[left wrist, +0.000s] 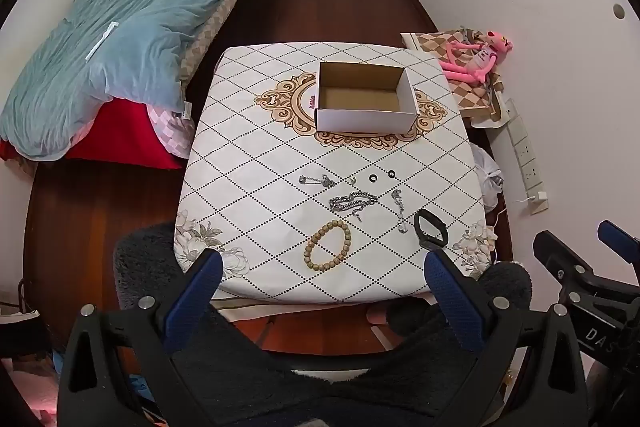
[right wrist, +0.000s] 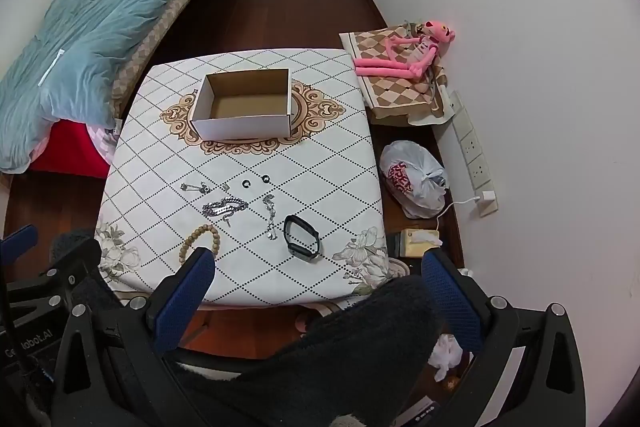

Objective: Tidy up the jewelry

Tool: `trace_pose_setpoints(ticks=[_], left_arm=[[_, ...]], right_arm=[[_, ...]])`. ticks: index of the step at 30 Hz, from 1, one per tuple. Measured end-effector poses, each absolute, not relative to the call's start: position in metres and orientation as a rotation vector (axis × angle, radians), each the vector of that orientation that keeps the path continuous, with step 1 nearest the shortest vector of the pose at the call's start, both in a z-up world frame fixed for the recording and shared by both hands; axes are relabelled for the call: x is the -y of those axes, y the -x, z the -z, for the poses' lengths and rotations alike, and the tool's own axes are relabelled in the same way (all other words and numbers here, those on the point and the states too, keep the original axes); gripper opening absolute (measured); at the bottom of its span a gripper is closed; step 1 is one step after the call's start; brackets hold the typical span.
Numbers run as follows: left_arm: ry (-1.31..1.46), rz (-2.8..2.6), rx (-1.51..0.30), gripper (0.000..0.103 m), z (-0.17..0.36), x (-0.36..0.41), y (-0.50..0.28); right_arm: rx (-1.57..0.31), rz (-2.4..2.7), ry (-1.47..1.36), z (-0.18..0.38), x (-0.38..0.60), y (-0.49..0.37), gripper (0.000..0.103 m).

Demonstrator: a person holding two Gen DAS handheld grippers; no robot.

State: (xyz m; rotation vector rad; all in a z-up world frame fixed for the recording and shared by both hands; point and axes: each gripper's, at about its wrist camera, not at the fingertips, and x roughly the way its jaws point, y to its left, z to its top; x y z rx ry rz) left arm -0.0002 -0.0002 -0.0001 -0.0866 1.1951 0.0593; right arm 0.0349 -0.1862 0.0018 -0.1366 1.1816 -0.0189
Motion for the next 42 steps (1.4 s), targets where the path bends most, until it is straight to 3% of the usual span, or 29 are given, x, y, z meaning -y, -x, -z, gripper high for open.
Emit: trace_pose_setpoints(ticks=[42], left_arm=[[0.070, -0.046, -1.183, 0.103, -0.012, 0.006, 0.006]], right_arm=[[-1.180, 0.028, 0.137, -0.011, 0.190, -0.033, 0.103]])
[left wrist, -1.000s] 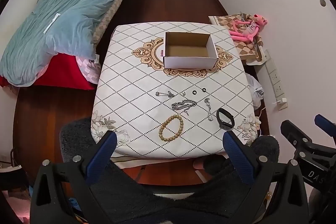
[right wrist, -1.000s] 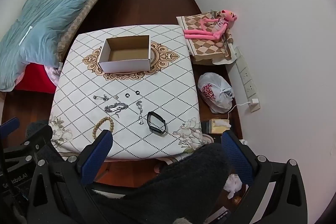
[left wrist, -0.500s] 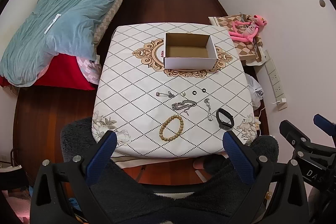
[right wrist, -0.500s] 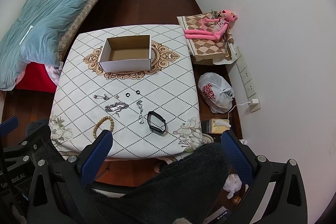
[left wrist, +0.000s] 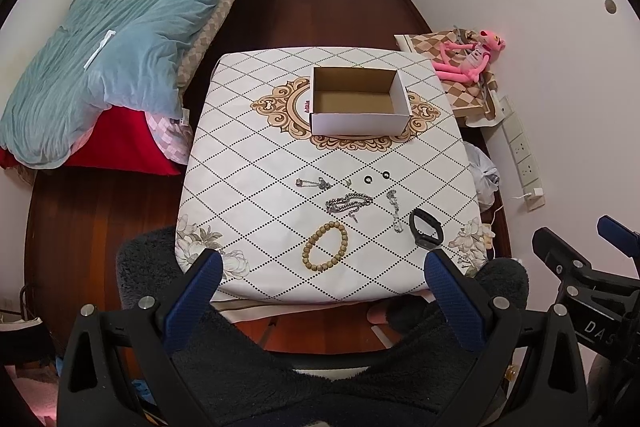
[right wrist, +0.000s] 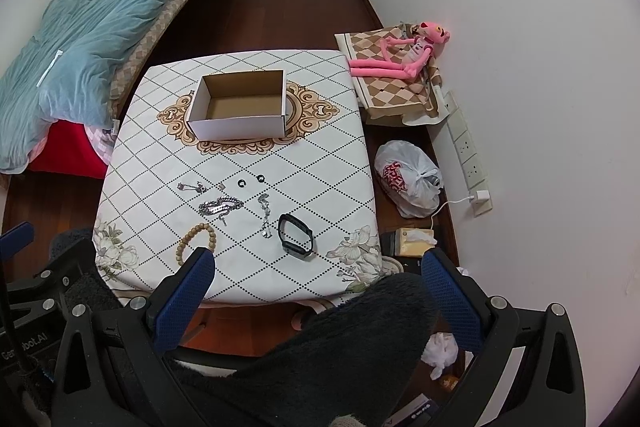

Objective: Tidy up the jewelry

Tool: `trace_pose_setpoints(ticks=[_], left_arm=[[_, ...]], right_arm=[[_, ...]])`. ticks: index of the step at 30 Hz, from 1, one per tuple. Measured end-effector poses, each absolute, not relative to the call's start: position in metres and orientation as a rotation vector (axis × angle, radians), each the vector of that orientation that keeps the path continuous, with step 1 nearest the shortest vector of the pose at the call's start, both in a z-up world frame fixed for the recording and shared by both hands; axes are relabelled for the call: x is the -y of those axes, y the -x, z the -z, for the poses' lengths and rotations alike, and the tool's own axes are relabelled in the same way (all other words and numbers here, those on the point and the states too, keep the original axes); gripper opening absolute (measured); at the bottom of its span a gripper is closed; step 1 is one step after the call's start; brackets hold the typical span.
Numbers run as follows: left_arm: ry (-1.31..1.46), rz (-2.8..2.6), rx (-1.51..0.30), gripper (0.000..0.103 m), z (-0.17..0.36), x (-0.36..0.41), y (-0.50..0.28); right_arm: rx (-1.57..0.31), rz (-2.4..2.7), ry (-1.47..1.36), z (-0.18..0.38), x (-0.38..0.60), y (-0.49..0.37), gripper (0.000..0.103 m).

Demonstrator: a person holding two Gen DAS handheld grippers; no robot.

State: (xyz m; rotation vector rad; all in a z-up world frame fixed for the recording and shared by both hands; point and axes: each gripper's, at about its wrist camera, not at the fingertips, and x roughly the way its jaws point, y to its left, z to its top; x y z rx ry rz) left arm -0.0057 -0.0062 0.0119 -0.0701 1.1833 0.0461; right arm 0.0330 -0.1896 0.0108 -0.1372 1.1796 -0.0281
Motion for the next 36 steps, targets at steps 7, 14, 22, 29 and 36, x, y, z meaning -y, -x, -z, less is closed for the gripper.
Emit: trace_pose_setpoints(ticks=[7, 14, 22, 29, 36], left_arm=[[0.070, -0.043, -1.184, 0.103, -0.013, 0.006, 0.004], [0.065, -0.039, -1.182, 0.103, -0.015, 0.007, 0.003], [0.064, -0.035, -1.176, 0.103, -0.015, 0.009, 0.003], [0.066, -0.029, -1.169, 0.103, -0.019, 0.009, 0.007], [0.065, -0.031, -1.172, 0.103, -0.021, 0.010, 0.005]], right_arm=[[-1.178, 0.029, 0.137, -0.011, 0.191, -0.033, 0.103], [-1.178, 0.029, 0.136, -0.013, 0.193, -0.034, 0.103], [-1.178, 0.032, 0.140, -0.017, 0.198, -0.036, 0.103], [-1.174, 0.034, 0.144, -0.020, 0.201, -0.034, 0.103], [-1.175, 0.035, 0.149, -0.021, 0.199, -0.033, 0.103]])
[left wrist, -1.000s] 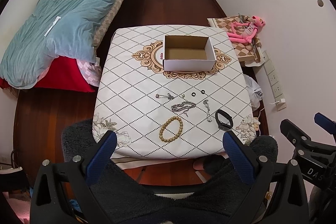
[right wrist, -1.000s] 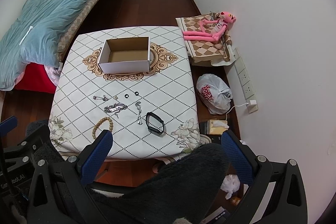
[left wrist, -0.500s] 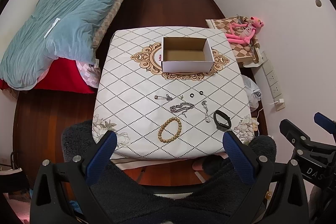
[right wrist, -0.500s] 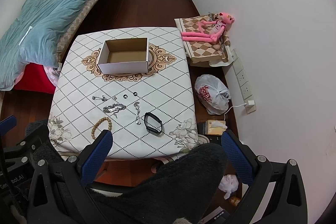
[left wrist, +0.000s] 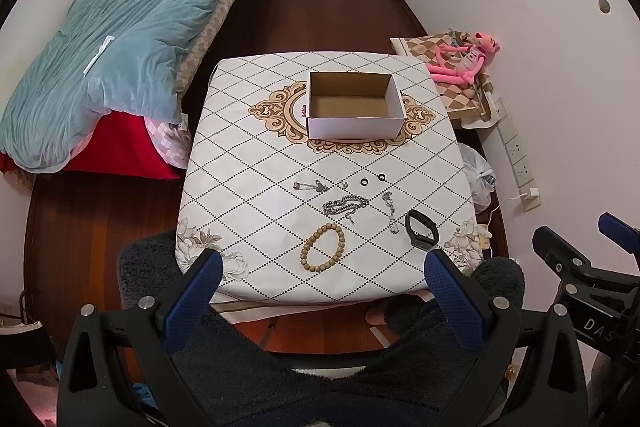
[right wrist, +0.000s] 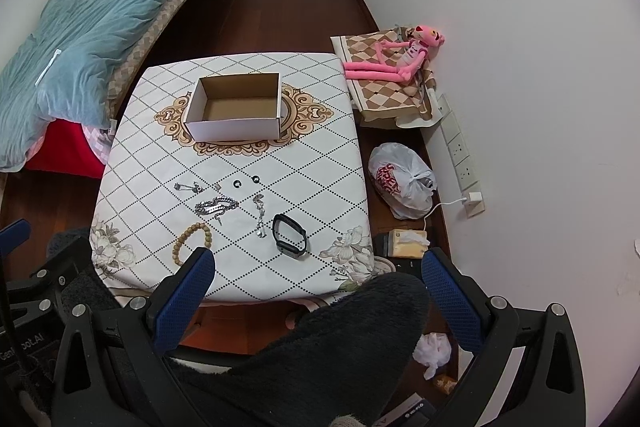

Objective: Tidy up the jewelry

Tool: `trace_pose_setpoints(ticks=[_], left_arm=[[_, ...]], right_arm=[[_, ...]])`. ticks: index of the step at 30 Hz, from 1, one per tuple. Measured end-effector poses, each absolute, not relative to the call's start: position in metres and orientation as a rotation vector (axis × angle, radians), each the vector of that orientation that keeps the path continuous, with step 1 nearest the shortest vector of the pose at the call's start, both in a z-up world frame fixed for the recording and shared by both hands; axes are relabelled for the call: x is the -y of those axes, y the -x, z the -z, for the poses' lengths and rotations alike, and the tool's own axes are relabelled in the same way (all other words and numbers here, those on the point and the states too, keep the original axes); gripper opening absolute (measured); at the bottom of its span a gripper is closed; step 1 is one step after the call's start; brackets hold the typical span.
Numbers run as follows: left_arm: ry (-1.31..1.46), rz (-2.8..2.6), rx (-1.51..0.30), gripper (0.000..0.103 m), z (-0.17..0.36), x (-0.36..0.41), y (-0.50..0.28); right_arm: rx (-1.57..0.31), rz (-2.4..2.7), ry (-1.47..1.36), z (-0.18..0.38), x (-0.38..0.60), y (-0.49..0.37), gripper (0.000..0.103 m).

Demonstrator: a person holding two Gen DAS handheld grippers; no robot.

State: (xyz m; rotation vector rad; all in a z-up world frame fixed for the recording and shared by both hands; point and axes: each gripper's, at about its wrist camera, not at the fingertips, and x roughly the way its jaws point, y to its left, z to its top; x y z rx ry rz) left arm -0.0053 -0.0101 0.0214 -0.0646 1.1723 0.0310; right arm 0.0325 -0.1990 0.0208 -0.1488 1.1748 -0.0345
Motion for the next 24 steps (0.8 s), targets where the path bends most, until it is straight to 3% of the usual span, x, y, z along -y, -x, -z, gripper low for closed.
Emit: trace_pose_setpoints(ticks=[24], left_arm=[[0.088, -0.045, -1.164, 0.103, -0.004, 0.005, -0.004]], right_arm=[[-1.166, 0.051, 0.150, -0.012, 0.196, -0.038, 0.103]])
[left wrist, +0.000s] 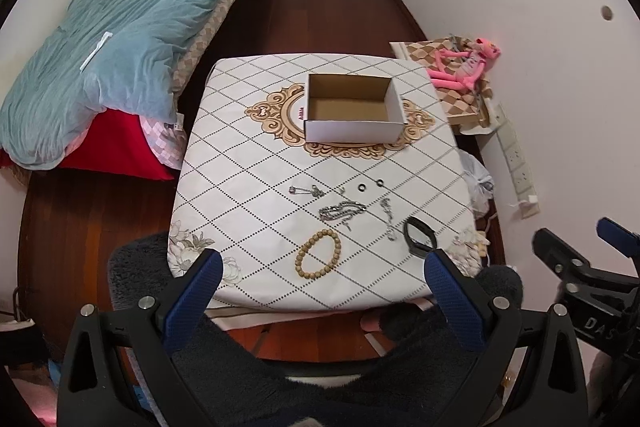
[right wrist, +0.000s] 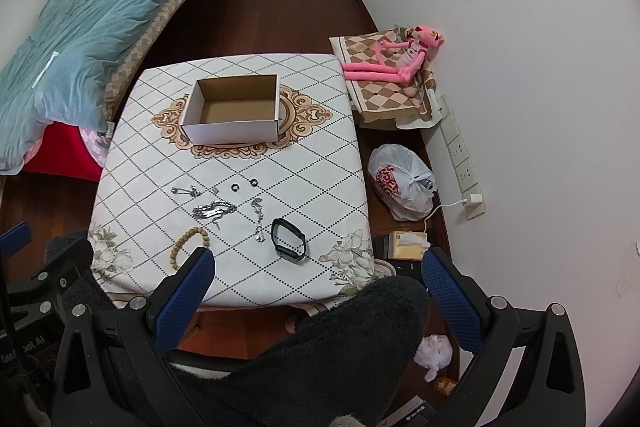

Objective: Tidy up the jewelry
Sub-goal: 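Lower the right tool onto the black watch band while the left tool approaches the wooden bead bracelet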

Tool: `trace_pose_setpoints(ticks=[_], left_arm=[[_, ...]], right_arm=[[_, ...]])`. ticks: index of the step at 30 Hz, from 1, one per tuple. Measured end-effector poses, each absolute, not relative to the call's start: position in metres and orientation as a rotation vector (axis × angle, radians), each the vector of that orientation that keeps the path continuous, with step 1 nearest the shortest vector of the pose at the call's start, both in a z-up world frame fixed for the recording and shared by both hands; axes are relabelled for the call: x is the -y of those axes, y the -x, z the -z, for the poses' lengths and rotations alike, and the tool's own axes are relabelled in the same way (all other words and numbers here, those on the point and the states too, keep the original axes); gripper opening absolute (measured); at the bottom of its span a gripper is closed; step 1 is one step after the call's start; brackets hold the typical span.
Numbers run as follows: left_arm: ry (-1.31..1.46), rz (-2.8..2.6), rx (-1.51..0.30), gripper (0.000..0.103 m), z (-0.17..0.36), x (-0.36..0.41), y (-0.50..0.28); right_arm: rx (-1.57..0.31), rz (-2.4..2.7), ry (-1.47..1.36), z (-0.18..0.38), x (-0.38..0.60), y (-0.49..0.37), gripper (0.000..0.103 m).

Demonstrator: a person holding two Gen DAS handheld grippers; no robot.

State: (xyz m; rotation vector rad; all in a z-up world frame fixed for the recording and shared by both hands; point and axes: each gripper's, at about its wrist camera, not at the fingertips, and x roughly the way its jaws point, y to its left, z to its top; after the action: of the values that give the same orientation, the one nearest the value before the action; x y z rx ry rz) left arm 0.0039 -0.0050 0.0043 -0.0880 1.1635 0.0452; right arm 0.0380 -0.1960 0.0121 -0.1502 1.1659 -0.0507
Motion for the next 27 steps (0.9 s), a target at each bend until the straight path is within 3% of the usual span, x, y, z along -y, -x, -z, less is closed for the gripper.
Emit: trace_pose_setpoints(ticks=[6, 17, 27], left_arm=[[0.007, -0.126, -1.179, 0.103, 0.049, 0.004, -0.029], [-0.051, -0.124, -1.370, 0.103, 0.159, -0.002, -0.063], [-0.036, -0.098, -1.507, 0.102, 0.221, 0.001, -0.059]], right_arm=[[-1.230, 0.120, 0.121, 0.041, 0.215, -0.068, 0.103], [-1.430, 0.071, 0.156, 0.193, 0.220, -0.112, 0.103], [-1.514, -0.007, 0.193, 0.262, 0.197, -0.124, 0.103]])
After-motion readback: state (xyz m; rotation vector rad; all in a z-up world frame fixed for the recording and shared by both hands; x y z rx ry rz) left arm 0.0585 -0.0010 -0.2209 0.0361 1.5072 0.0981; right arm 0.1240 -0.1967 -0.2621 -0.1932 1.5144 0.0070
